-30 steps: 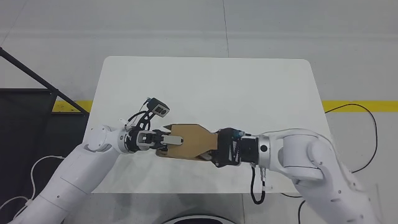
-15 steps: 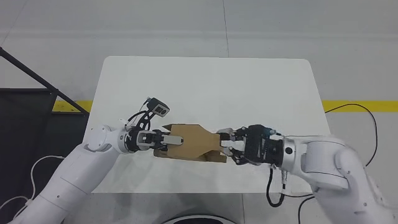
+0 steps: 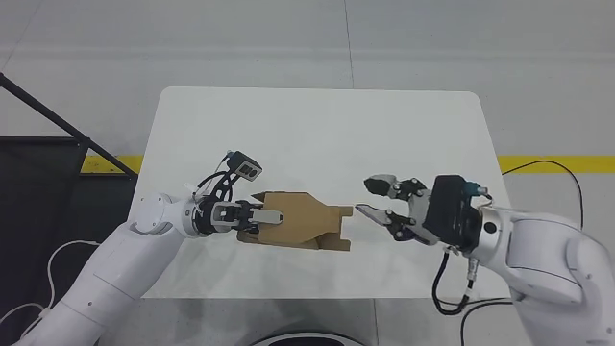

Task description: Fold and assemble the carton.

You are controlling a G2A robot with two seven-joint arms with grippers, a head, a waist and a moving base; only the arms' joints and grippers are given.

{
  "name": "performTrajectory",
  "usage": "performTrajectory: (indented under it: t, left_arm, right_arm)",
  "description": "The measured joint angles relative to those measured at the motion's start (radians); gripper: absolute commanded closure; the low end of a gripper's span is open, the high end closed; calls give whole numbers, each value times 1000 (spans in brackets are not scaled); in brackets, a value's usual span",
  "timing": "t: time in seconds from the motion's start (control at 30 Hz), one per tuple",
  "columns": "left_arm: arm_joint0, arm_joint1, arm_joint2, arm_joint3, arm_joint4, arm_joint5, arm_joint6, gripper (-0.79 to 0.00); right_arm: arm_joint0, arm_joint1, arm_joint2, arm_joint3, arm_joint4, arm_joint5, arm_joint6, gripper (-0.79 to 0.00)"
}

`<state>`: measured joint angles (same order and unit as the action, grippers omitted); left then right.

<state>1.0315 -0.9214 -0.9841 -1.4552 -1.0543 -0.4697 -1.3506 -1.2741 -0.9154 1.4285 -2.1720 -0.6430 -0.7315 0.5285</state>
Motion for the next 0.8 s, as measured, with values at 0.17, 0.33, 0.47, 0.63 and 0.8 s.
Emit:
performTrajectory:
  t: [0.17,0.33,0.47,0.63,0.8]
  left_arm:
    - [0,0,0,0,0,0,0,0]
    - [0,0,0,0,0,0,0,0]
    - [0,0,0,0,0,0,0,0]
    - [0,0,0,0,0,0,0,0]
    - [0,0,0,0,0,0,0,0]
  right_arm:
    - [25,1,-8,-12,15,-9,18,-785]
    - [24,1,-8,-11,15,-8,17,-785]
    - [10,2,-8,-22,-2,-12,8,-785]
    - [24,2,-13,-39,-35,66,59,-785]
    - [76,-1,-47,-53,-45,174,132,-785]
